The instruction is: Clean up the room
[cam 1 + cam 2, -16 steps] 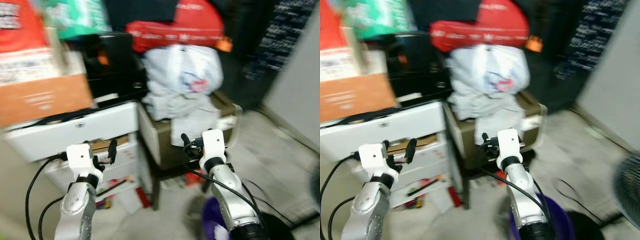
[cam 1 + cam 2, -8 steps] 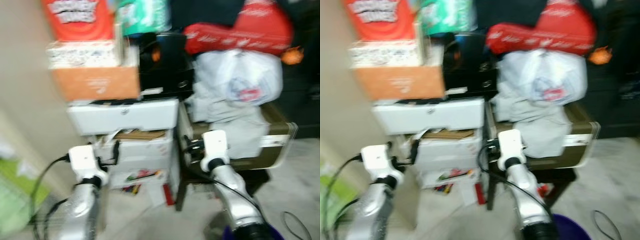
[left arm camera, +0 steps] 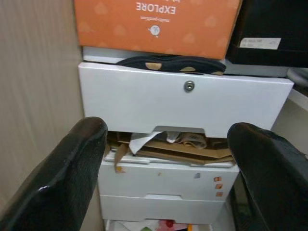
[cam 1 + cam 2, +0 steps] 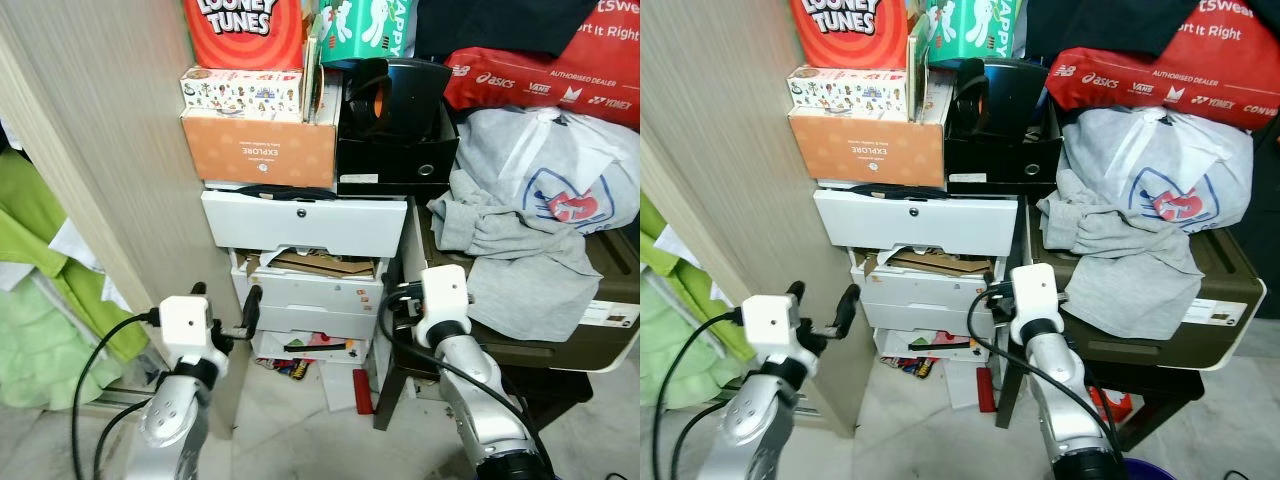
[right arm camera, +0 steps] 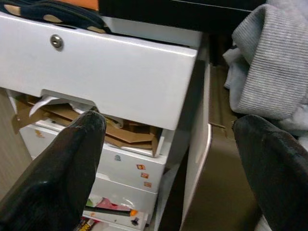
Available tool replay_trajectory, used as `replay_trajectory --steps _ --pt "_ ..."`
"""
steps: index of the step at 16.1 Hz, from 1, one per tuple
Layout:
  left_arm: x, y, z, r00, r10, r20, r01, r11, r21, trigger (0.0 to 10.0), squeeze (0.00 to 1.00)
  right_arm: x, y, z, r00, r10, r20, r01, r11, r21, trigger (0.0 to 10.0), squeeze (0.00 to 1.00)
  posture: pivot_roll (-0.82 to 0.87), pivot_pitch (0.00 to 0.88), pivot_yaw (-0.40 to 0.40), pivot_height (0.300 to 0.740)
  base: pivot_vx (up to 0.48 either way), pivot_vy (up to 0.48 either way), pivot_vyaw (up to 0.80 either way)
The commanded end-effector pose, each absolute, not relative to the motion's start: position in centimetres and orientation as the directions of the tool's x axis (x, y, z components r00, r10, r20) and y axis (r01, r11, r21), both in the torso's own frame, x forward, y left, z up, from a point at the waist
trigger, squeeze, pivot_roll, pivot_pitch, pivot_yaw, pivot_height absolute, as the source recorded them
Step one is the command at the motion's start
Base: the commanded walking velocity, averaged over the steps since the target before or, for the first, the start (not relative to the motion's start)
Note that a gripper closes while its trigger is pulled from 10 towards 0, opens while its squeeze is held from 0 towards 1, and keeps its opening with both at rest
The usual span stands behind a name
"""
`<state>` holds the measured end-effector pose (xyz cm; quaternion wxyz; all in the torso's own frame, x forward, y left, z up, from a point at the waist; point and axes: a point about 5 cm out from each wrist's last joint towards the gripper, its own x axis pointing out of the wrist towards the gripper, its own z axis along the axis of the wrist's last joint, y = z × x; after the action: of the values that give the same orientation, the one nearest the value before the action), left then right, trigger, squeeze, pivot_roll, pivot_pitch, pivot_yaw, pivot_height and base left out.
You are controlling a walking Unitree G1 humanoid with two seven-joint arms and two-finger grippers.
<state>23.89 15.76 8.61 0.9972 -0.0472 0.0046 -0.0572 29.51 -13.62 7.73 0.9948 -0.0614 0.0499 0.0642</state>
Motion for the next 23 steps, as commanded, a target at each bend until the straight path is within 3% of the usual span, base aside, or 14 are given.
replay_trajectory --steps 1,6,9,23 --pt "23.8 16.3 9.0 0.995 -0.098 0.003 0.098 0.992 -0.082 10.0 0.0 29.5 -13.3 8.1 0.987 0.133 -0.093 -0.144 0.982 -0.125 10.0 0.0 -0.05 0.0 -0.019 0.74 0.0 0.0 0.0" --pt "23.1 16.1 9.4 0.995 -0.104 0.001 0.104 0.991 -0.088 10.0 0.0 29.3 -13.3 8.2 0.986 0.138 -0.089 -0.147 0.983 -0.112 10.0 0.0 -0.05 0.0 -0.019 0.74 0.0 0.0 0.64" --pt "21.8 17.8 9.0 0.998 -0.04 -0.039 0.036 0.995 -0.091 10.0 0.0 28.4 -14.2 8.2 0.988 0.12 -0.101 -0.132 0.985 -0.113 10.0 0.0 -0.05 0.0 -0.023 0.74 0.0 0.0 0.68" --pt "21.8 18.0 9.4 0.999 -0.017 -0.042 0.014 0.997 -0.079 10.0 0.0 25.8 -15.1 8.8 0.968 0.176 -0.178 -0.193 0.978 -0.083 10.0 0.0 -0.06 0.0 -0.025 0.74 0.0 0.0 0.68"
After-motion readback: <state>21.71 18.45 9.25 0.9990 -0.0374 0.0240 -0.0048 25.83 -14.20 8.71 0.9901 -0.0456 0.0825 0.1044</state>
